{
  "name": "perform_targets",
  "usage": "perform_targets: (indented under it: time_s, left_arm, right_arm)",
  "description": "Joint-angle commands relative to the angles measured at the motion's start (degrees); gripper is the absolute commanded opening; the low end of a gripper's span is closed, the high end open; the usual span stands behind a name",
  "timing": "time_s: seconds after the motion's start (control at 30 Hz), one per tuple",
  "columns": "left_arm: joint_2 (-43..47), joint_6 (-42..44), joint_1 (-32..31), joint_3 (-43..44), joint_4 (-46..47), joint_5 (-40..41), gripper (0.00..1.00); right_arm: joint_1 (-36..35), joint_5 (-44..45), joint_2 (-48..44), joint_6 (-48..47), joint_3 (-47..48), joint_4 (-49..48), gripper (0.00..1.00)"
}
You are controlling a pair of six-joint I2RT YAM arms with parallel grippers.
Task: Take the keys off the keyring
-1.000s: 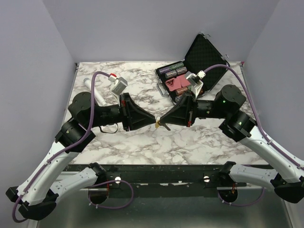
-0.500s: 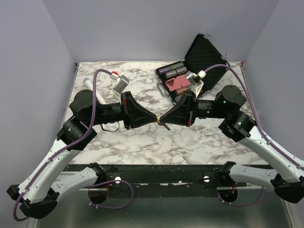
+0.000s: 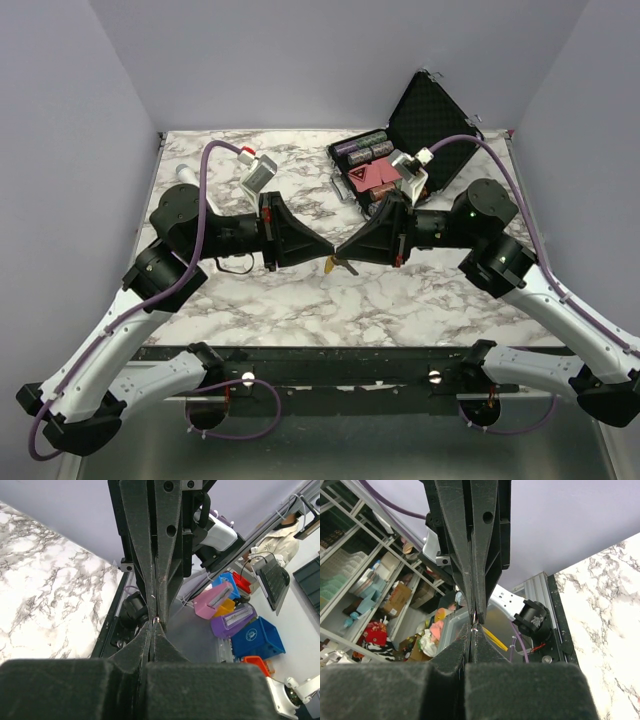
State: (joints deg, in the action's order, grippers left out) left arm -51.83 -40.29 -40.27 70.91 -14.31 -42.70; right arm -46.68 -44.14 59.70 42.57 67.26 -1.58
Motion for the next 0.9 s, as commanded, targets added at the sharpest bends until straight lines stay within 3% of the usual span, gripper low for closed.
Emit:
perform_targets:
  time_s: [0.0, 0.13, 0.27, 0.4, 0.53, 0.87]
  left_arm:
    - [-0.37, 1.44, -1.04, 2.03, -1.78, -1.16, 0.0]
    - [-0.72, 4.07, -2.09, 4.05, -5.28, -1.42, 0.0]
    - [-3.26, 10.04, -4.37, 10.9, -14.5, -1.34, 0.0]
    - [-6.25, 14.88, -6.13, 17.93, -22.59, -1.07, 0.0]
    - [-8.89, 17.35, -7.01, 22.59, -26.56, -0.72, 0.0]
    - [-13.03, 21.22, -7.98, 21.64, -29.72, -5.64, 0.0]
  right_arm:
    - [-0.17, -1.12, -0.29, 0.76, -1.17, -3.25, 0.01]
    - [-0.17, -0.43, -0.11, -0.02, -0.3, -1.32, 0.01]
    - [-0.17, 2.55, 0.76, -3.36, 3.21, 7.36, 0.01]
    - [-0.17, 4.32, 1.99, -3.28, 6.55, 9.84, 0.01]
    - [-0.17, 11.26, 3.49, -1.88, 11.12, 13.97, 0.01]
    - [-0.17, 8.19, 5.25, 0.68, 8.85, 16.6, 0.01]
